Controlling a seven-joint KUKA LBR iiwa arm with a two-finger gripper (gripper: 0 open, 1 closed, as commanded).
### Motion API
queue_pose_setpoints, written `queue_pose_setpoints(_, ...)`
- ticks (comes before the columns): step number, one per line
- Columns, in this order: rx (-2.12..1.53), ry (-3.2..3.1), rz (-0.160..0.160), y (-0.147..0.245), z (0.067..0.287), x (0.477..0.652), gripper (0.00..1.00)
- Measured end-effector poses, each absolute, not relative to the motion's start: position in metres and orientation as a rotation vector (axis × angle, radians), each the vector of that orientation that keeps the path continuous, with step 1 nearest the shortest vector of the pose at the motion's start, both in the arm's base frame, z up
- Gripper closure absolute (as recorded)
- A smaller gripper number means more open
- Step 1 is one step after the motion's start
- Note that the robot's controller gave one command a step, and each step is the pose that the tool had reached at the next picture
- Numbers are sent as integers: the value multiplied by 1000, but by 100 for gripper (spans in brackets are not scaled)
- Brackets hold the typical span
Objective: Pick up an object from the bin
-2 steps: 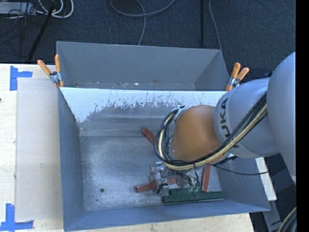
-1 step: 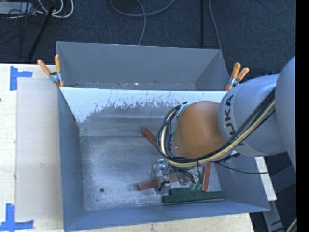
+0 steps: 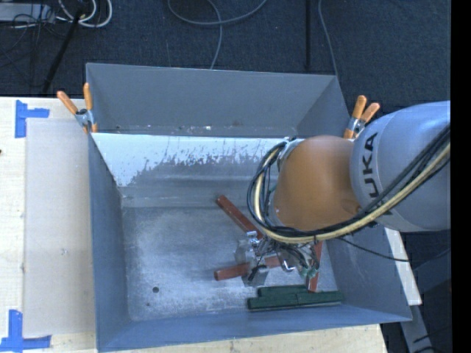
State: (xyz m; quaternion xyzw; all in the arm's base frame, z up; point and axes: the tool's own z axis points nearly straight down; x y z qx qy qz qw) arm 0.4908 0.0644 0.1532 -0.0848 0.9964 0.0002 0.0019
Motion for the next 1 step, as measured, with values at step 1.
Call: queue_pose_setpoints(1,-264,3130,0,64,160,491,100)
